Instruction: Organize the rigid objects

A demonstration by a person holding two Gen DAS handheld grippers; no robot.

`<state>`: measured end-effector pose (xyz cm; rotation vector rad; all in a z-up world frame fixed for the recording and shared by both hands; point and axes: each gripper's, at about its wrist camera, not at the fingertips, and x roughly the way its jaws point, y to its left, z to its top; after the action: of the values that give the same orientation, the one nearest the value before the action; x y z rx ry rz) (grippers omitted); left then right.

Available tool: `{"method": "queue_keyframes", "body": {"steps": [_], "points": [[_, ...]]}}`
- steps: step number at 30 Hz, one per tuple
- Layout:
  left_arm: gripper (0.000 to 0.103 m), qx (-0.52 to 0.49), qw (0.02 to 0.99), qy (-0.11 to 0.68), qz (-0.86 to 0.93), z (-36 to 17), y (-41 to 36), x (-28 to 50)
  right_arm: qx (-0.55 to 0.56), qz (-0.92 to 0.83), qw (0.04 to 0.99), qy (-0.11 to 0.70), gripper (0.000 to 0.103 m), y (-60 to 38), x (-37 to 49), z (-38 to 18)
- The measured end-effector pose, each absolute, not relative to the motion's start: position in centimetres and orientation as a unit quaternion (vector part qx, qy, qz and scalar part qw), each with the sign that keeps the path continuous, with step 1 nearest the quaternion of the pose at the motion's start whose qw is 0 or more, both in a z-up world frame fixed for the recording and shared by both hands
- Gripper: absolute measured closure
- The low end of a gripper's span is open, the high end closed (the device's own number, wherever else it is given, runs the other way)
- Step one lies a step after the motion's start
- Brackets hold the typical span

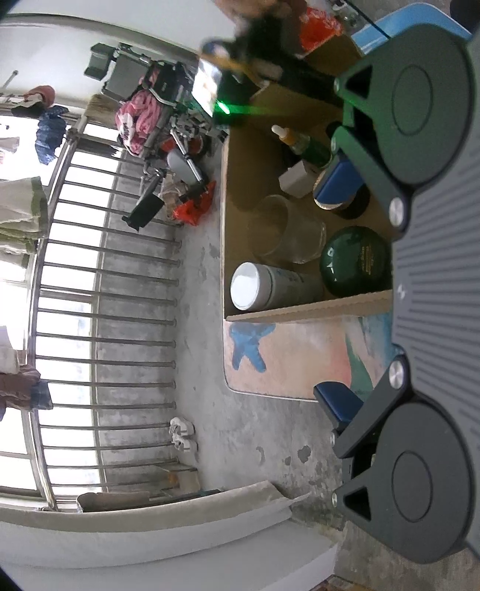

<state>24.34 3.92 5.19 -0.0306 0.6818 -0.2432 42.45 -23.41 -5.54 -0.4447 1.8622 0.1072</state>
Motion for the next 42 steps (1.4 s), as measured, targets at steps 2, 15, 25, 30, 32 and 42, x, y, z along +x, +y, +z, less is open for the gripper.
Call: {"method": "queue_keyframes", "body": {"steps": [2, 15, 25, 30, 32, 42], "points": [[0.000, -0.021, 0.937, 0.327, -0.120, 5.5, 4.2, 24.0, -0.193, 0.044, 0.544, 0.815, 0.036, -22.5, 42.6, -6.9], [0.000, -0.041, 0.942, 0.315, -0.111, 5.8, 6.1, 23.1, -0.021, 0.022, 0.529, 0.848, 0.031, -24.8, 44.3, -9.5], [0.000, -0.031, 0.943, 0.318, -0.094, 5.8, 5.9, 22.6, -0.033, 0.042, 0.618, 0.784, 0.040, -24.6, 42.8, -4.5], [0.000, -0.022, 0.944, 0.319, -0.085, 5.9, 5.8, 22.2, -0.075, 0.028, 0.659, 0.747, 0.060, -24.4, 43.2, -3.8], [0.000, -0.019, 0.943, 0.322, -0.083, 5.9, 5.7, 22.0, -0.112, 0.031, 0.681, 0.723, 0.062, -23.9, 43.0, -3.3], [0.000, -0.013, 0.921, 0.368, -0.125, 5.5, 3.2, 22.7, -0.156, 0.082, 0.726, 0.665, 0.041, -22.8, 42.3, -1.3]]}}
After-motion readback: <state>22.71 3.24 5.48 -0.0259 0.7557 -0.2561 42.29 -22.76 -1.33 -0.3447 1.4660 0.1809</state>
